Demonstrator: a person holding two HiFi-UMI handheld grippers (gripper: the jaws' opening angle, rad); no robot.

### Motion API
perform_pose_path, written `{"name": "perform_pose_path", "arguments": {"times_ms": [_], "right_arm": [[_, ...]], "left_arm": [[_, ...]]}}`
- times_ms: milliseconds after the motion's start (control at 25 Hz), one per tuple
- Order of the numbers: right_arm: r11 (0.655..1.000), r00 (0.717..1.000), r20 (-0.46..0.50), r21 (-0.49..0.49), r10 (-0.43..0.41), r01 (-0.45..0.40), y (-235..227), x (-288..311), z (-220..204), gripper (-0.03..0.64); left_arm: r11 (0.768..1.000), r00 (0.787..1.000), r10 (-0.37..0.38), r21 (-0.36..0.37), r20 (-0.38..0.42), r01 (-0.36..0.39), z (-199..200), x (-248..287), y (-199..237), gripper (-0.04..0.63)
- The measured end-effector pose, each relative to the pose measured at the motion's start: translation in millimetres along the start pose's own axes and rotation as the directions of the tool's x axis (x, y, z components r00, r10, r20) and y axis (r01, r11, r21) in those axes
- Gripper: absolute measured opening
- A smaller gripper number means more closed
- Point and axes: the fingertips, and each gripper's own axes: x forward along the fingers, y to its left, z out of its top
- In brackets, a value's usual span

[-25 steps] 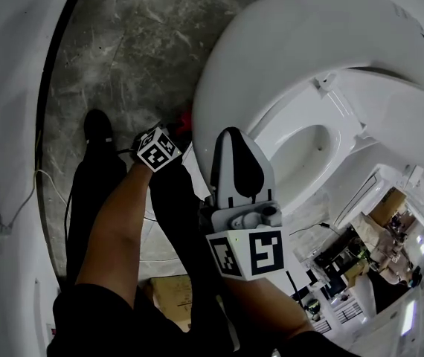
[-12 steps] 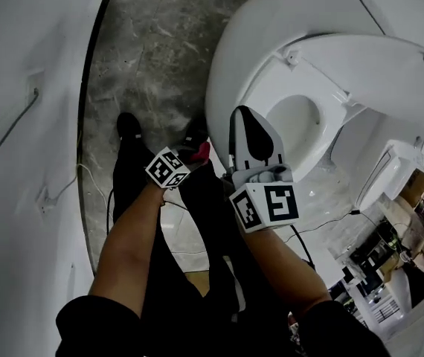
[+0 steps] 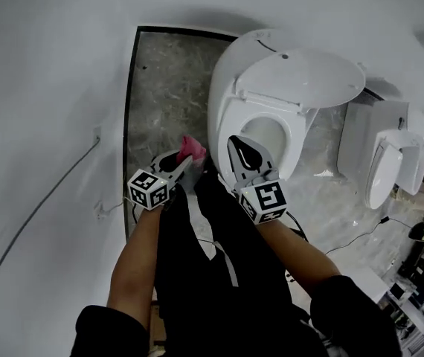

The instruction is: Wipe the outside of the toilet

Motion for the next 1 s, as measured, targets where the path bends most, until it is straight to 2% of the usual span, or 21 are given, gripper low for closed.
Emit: {"name": "perform_pose_path", "arguments": {"times_ms": [160, 320, 400, 480, 600, 720, 840, 920, 1000], "right_arm": [[0.998, 0.994, 0.095, 0.013, 0.055, -0.056, 4.8, -36.7, 68.1, 0.035], [0.990, 0.965, 0.221, -0.048, 0.140, -0.132, 9.2, -76.0, 150.3, 0.035], [0.989, 0.941, 0.307, -0.068, 0.143, -0.128, 0.5, -100.3, 195.9, 0.035], [0.990, 0.908, 0.394, -0.075, 0.142, -0.123, -7.3, -128.8, 238.5, 0.035], [0.988, 0.860, 0.487, -0.114, 0.151, -0.109, -12.7, -170.3, 288.2, 0.035], [0.980, 0.821, 0.544, -0.175, 0.173, -0.091, -12.1, -205.5, 313.4, 0.035], [0.975, 0.782, 0.587, -0.186, 0.210, -0.122, -7.9, -231.5, 318.3, 0.035], [0.972, 0.778, 0.585, -0.176, 0.230, -0.155, -7.2, -239.8, 308.6, 0.035], [0.974, 0.795, 0.564, -0.159, 0.224, -0.163, -9.4, -240.0, 293.3, 0.035]], "left_arm": [[0.983, 0.999, 0.011, 0.184, 0.052, -0.020, 97.8, -32.3, -59.0, 0.094], [0.953, 0.986, -0.029, 0.302, 0.162, -0.022, 194.4, -66.1, -134.6, 0.094], [0.921, 0.979, -0.047, 0.387, 0.200, -0.035, 235.2, -79.6, -173.7, 0.095], [0.875, 0.975, -0.052, 0.481, 0.216, -0.060, 267.8, -95.0, -211.0, 0.095], [0.832, 0.955, -0.076, 0.546, 0.285, -0.097, 312.5, -120.5, -261.8, 0.095], [0.797, 0.926, -0.108, 0.588, 0.362, -0.137, 341.6, -139.2, -311.4, 0.095], [0.750, 0.900, -0.142, 0.638, 0.411, -0.173, 356.5, -149.9, -352.3, 0.095], [0.726, 0.890, -0.149, 0.659, 0.431, -0.197, 356.9, -150.6, -367.2, 0.095], [0.726, 0.885, -0.143, 0.654, 0.444, -0.211, 352.4, -149.6, -369.2, 0.095]]}}
